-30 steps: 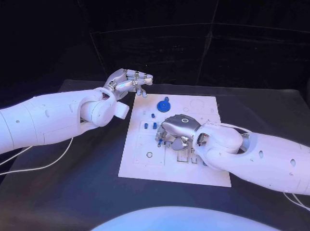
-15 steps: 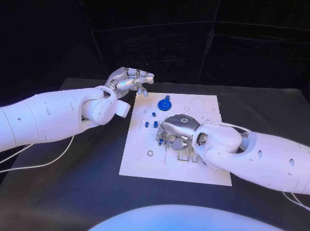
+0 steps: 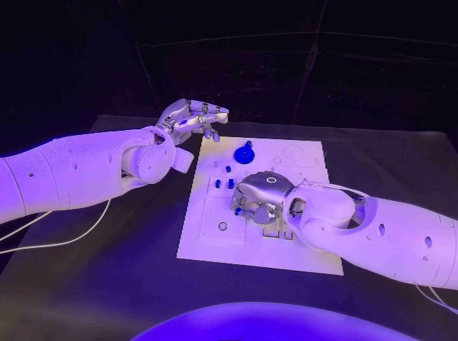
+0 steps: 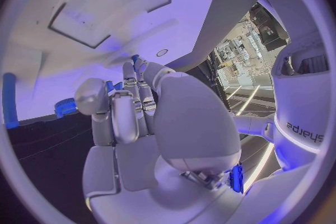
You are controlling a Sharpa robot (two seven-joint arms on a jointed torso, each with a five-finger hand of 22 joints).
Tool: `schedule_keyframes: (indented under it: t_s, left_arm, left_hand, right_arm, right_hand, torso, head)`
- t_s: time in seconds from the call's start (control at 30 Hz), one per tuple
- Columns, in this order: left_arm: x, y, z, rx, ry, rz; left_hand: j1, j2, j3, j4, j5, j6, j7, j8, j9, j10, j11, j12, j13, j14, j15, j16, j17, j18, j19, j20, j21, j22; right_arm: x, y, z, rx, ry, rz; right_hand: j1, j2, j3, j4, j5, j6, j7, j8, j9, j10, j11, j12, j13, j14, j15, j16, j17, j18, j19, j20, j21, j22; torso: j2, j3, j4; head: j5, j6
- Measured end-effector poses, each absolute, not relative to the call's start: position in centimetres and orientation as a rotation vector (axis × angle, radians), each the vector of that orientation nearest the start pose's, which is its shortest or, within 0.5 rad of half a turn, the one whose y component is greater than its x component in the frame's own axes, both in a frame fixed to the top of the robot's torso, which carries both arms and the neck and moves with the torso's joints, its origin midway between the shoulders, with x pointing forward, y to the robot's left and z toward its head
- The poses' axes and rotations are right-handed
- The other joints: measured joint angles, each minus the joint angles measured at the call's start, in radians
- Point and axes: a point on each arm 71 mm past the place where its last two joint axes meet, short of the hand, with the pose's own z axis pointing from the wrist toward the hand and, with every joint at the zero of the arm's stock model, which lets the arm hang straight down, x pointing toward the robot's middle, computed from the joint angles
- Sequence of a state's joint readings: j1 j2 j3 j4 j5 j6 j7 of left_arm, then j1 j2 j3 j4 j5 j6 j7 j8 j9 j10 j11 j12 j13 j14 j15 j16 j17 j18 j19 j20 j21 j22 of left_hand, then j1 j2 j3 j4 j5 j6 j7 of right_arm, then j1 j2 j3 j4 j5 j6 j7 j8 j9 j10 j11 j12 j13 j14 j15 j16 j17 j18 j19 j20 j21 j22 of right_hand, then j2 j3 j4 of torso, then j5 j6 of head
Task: Assemble the parts on the task board
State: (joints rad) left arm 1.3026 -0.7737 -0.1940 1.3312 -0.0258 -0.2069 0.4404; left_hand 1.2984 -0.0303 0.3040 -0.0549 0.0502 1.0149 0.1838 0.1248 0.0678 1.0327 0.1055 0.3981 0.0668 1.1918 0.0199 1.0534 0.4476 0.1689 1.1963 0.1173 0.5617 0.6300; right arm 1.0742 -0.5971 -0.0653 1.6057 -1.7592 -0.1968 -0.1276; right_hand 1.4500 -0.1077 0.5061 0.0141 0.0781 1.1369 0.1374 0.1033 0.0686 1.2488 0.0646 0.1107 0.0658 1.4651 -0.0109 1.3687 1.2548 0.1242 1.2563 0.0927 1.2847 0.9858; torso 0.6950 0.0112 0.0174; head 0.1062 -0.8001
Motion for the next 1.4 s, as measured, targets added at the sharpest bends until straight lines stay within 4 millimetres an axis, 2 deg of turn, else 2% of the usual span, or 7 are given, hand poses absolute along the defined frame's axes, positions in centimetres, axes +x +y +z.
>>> schedule_keyframes:
  t_s: [0.23,0.33,0.63,0.83,1.17,1.33,1.4]
  left_arm:
    - [52.2,23.0,-18.8,-0.985,1.468,-1.486]
    - [52.2,23.0,-18.8,-0.986,1.469,-1.486]
    - [52.2,23.0,-18.8,-0.987,1.47,-1.485]
    - [52.2,23.1,-18.8,-0.988,1.472,-1.483]
    - [52.2,23.2,-18.9,-0.993,1.477,-1.476]
    - [52.2,23.3,-19.1,-0.994,1.484,-1.471]
    - [52.2,23.3,-19.2,-0.995,1.488,-1.47]
  left_hand:
    - [0.0,0.0,0.0,0.0,0.0,0.0,0.0,0.0,0.0,0.0,0.0,0.0,0.0,0.0,0.0,0.0,0.0,0.0,0.0,0.0,0.0,0.0]
    - [0.0,0.0,0.0,0.0,0.0,0.0,0.0,0.0,0.0,0.0,0.0,0.0,0.0,0.0,0.0,0.0,-0.001,0.0,0.0,0.0,0.0,-0.001]
    - [0.0,0.0,0.0,0.0,0.0,0.0,0.0,0.0,0.0,0.0,0.0,0.0,0.0,0.0,0.0,0.0,-0.001,0.0,0.0,0.0,0.0,-0.001]
    - [-0.001,0.001,-0.001,0.001,0.0,-0.001,0.0,0.0,0.0,0.0,0.0,0.0,0.0,0.0,0.0,0.0,-0.001,0.0,0.0,0.0,-0.004,-0.002]
    - [-0.004,0.004,-0.003,0.003,0.0,-0.007,0.0,0.0,0.0,0.0,0.0,0.0,0.0,0.0,0.0,0.0,-0.002,0.0,0.0,0.0,-0.004,-0.002]
    - [-0.004,0.004,-0.003,0.003,0.0,-0.007,0.0,0.0,0.0,0.0,0.0,0.0,0.0,0.0,0.0,0.0,-0.002,0.0,0.0,0.0,-0.004,-0.002]
    - [-0.004,0.004,-0.003,0.003,0.0,-0.007,0.0,0.0,0.0,0.0,0.0,0.0,0.0,0.0,0.0,0.0,-0.002,0.0,0.0,0.0,-0.004,-0.002]
  right_arm:
    - [41.0,-4.9,-23.6,-0.618,1.702,0.824]
    - [40.9,-4.8,-23.7,-0.619,1.706,0.822]
    - [41.0,-4.8,-23.9,-0.607,1.704,0.823]
    - [41.0,-5.4,-23.6,-0.569,1.672,0.835]
    - [40.9,-9.6,-22.2,-0.436,1.613,0.85]
    - [42.1,-12.8,-20.2,-0.361,1.601,0.807]
    - [42.7,-14.4,-19.5,-0.333,1.601,0.776]
  right_hand:
    - [-0.006,-0.006,0.002,-0.002,0.0,-0.002,-0.001,-0.006,0.0,0.0,0.0,-0.002,0.0,0.0,0.0,0.0,-0.004,0.0,-0.004,0.004,0.0,-0.005]
    - [-0.026,-0.012,0.003,-0.002,0.004,-0.016,0.013,-0.02,-0.001,-0.02,0.014,-0.019,-0.001,0.0,0.0,0.0,-0.007,0.0,-0.015,0.007,-0.004,-0.014]
    - [-0.091,-0.062,-0.054,0.015,0.001,-0.111,0.024,-0.041,-0.005,-0.135,0.037,-0.042,-0.005,0.0,0.022,-0.013,-0.037,0.0,-0.051,0.029,-0.042,-0.072]
    - [-0.096,-0.056,-0.08,0.014,0.002,-0.129,0.029,-0.04,-0.004,-0.161,0.043,-0.04,-0.002,0.002,0.027,-0.021,-0.051,0.0,-0.059,0.034,-0.054,-0.09]
    - [-0.096,-0.056,-0.088,0.019,0.026,-0.117,0.037,-0.034,0.001,-0.144,0.041,-0.009,0.001,0.002,0.027,-0.016,-0.041,0.0,-0.058,0.033,-0.054,-0.08]
    - [-0.096,-0.056,-0.107,0.019,0.027,-0.113,0.037,-0.034,0.0,-0.14,0.043,-0.003,0.0,0.002,0.027,-0.015,-0.046,0.0,-0.051,0.034,-0.054,-0.083]
    - [-0.11,-0.07,-0.132,0.021,0.056,-0.118,0.035,-0.034,-0.001,-0.161,0.046,-0.003,-0.001,0.002,0.027,-0.021,-0.058,0.0,-0.059,0.034,-0.066,-0.106]
  torso:
    - [0.0,-0.0008,0.0]
    - [0.0,-0.0009,0.0]
    - [0.0,-0.0012,0.0]
    - [0.0,-0.0009,-0.0001]
    - [-0.001,-0.0003,-0.0016]
    - [-0.001,-0.0006,-0.0025]
    - [-0.001,-0.0008,-0.0027]
  head:
    - [0.0,-0.002]
    - [0.0,-0.002]
    - [0.001,-0.003]
    - [0.001,-0.002]
    - [-0.005,0.007]
    - [-0.014,0.014]
    - [-0.017,0.016]
